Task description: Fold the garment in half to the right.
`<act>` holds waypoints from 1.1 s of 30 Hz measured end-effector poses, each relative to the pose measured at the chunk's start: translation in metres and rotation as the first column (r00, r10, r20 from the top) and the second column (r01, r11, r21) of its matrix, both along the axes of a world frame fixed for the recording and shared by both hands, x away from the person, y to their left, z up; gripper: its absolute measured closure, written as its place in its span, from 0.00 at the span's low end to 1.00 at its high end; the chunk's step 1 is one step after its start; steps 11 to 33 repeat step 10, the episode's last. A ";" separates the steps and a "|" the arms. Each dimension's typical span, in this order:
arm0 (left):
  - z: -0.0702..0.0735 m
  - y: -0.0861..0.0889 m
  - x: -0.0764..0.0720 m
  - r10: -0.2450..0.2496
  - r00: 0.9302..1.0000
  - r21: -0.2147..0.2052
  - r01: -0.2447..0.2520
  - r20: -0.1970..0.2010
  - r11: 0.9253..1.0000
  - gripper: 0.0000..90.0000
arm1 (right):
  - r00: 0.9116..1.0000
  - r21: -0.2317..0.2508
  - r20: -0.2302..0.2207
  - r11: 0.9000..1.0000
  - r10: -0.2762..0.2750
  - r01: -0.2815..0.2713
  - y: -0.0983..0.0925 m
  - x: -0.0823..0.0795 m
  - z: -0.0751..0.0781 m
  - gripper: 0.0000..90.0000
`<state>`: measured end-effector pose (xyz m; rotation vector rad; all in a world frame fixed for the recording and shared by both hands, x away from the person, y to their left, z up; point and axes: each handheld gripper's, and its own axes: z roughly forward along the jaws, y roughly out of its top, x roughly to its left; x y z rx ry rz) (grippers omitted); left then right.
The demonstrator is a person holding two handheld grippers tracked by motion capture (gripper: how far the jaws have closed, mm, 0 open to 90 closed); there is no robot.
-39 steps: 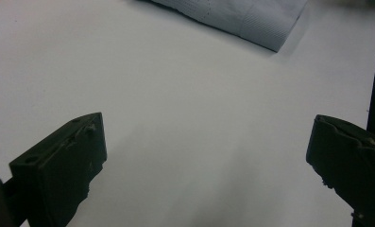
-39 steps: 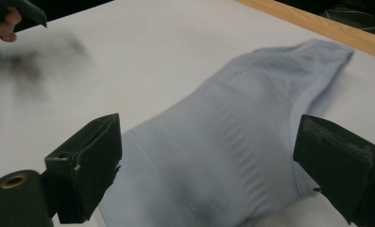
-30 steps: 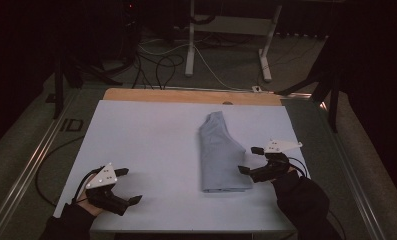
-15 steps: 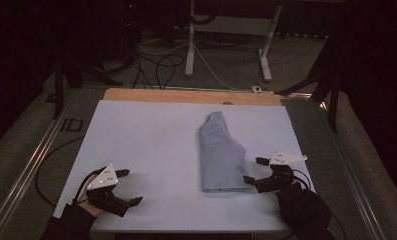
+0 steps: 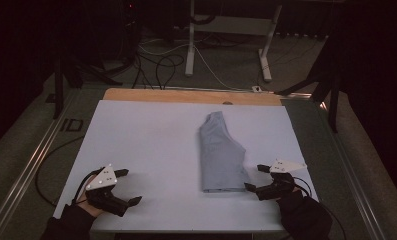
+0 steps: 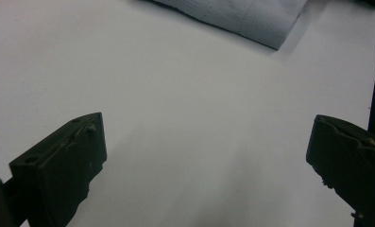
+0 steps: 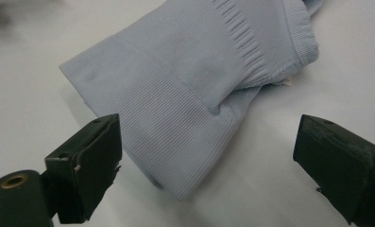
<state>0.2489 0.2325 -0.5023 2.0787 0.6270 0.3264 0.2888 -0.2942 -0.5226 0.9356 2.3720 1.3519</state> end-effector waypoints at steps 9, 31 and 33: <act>0.000 -0.001 0.000 0.006 1.000 0.002 -0.006 0.002 1.000 0.01 | 1.000 -0.012 0.011 1.000 -0.013 0.013 0.002 -0.003 -0.003 0.10; 0.000 -0.001 0.000 0.006 1.000 0.002 -0.006 0.002 1.000 0.01 | 1.000 -0.012 0.011 1.000 -0.013 0.013 0.002 -0.003 -0.003 0.10; 0.000 -0.001 0.000 0.006 1.000 0.002 -0.006 0.002 1.000 0.01 | 1.000 -0.012 0.011 1.000 -0.013 0.013 0.002 -0.003 -0.003 0.10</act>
